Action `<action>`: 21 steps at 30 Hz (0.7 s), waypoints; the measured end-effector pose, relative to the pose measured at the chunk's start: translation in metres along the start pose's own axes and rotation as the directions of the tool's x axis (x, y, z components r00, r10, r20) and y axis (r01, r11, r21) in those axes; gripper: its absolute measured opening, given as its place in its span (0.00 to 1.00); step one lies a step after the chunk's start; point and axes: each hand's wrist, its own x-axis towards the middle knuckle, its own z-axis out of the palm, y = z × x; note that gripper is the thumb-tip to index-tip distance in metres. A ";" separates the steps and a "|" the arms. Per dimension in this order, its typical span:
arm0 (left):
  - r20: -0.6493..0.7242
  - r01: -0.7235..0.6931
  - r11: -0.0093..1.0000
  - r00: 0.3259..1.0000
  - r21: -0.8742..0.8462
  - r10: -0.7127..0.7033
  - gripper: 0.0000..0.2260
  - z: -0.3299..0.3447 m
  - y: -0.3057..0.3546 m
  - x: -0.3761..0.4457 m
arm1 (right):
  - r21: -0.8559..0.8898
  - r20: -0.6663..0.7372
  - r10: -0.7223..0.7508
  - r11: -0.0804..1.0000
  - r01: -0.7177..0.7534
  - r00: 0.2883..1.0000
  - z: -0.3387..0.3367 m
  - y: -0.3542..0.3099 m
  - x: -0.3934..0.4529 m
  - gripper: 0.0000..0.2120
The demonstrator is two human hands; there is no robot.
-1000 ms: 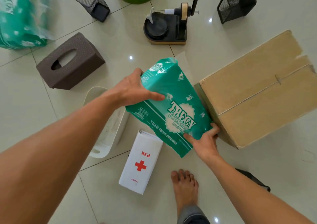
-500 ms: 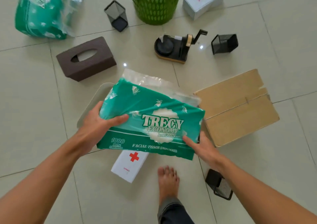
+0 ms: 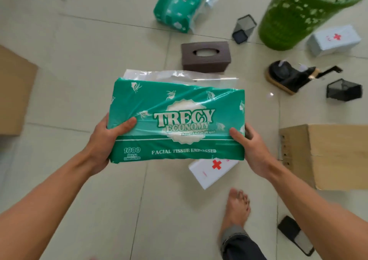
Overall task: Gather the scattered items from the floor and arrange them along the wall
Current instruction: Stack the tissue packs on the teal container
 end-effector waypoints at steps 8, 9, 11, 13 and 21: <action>-0.233 -0.055 0.982 0.972 -0.181 0.012 0.34 -0.148 -0.014 -0.084 | -0.168 0.173 -0.020 0.985 0.049 0.985 0.164 -0.022 -0.002 0.40; -0.273 -0.077 0.975 0.962 -0.208 0.018 0.36 -0.170 -0.018 -0.099 | -0.195 0.199 -0.008 0.980 0.047 0.980 0.189 -0.020 -0.002 0.39; -0.349 -0.106 0.960 0.937 -0.257 0.010 0.41 -0.209 -0.032 -0.123 | -0.229 0.241 0.007 0.972 0.050 0.971 0.237 -0.017 -0.003 0.39; -0.419 -0.127 0.942 0.908 -0.311 -0.016 0.41 -0.246 -0.049 -0.148 | -0.281 0.301 0.021 0.957 0.067 0.954 0.286 -0.013 -0.007 0.45; -0.628 -0.242 0.859 0.770 -0.452 -0.113 0.25 -0.372 -0.123 -0.221 | -0.435 0.463 0.068 0.886 0.160 0.884 0.463 0.032 -0.020 0.46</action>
